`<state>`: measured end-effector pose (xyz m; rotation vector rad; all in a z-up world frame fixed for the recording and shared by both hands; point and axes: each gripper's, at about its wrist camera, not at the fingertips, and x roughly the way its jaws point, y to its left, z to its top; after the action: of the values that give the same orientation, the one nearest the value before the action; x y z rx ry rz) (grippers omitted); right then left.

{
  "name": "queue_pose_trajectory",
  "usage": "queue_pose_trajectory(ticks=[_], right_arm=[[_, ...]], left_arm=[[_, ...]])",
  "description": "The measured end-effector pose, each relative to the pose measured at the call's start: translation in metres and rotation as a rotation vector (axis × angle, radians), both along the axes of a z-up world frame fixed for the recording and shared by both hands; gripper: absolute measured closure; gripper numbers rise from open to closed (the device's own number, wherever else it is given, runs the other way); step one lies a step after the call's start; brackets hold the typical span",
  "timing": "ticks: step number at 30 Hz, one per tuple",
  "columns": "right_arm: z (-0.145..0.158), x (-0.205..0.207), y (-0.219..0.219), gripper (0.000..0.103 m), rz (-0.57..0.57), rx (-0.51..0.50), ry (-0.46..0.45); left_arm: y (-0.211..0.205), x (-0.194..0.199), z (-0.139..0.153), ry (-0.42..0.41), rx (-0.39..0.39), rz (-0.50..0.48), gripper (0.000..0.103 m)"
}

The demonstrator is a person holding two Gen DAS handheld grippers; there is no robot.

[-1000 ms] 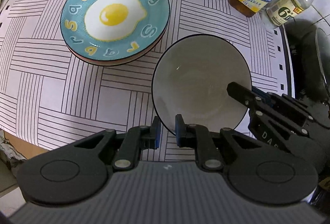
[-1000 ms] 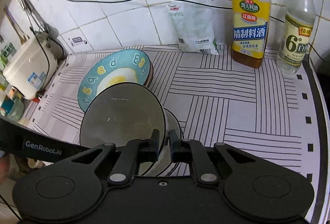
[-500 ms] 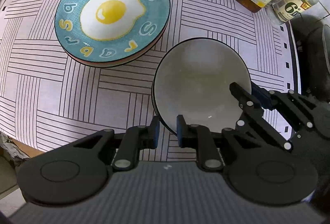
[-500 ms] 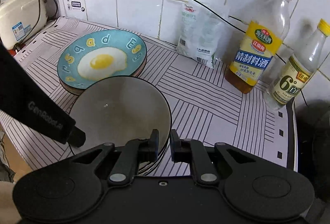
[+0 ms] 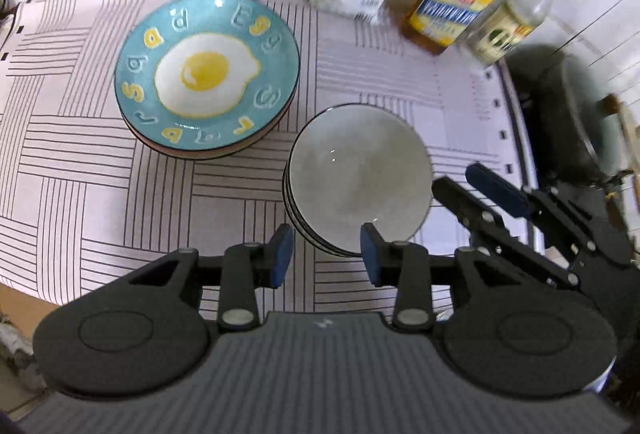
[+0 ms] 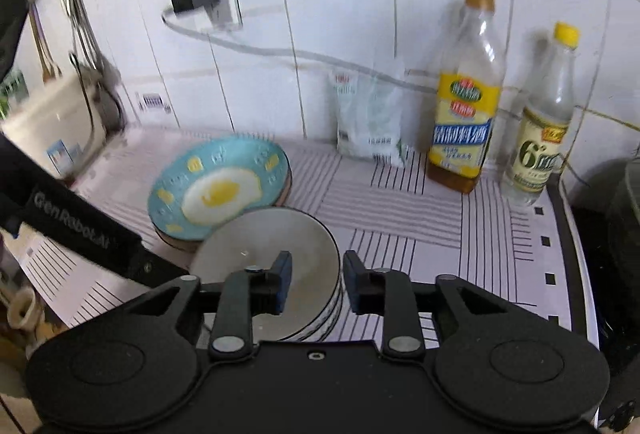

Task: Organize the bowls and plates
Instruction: 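Lower the third bowl onto the bowl stack and open the left tool, then grip the rim of the three-bowl stack with the left tool and lift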

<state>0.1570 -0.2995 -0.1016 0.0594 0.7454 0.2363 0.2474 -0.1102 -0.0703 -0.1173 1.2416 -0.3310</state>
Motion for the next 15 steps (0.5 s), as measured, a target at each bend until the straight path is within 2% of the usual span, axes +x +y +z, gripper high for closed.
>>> queue_pose_trajectory(ticks=[4,15], right_arm=[[0.011,-0.030,-0.003,0.061,-0.013,0.046,-0.051],[0.024,-0.107,0.011,0.056,-0.029,0.011,-0.115]], left_arm=[[0.021,-0.019,0.013,-0.055,-0.056,0.003,0.065],[0.050,-0.074,0.022,-0.187,-0.054,-0.078,0.062]])
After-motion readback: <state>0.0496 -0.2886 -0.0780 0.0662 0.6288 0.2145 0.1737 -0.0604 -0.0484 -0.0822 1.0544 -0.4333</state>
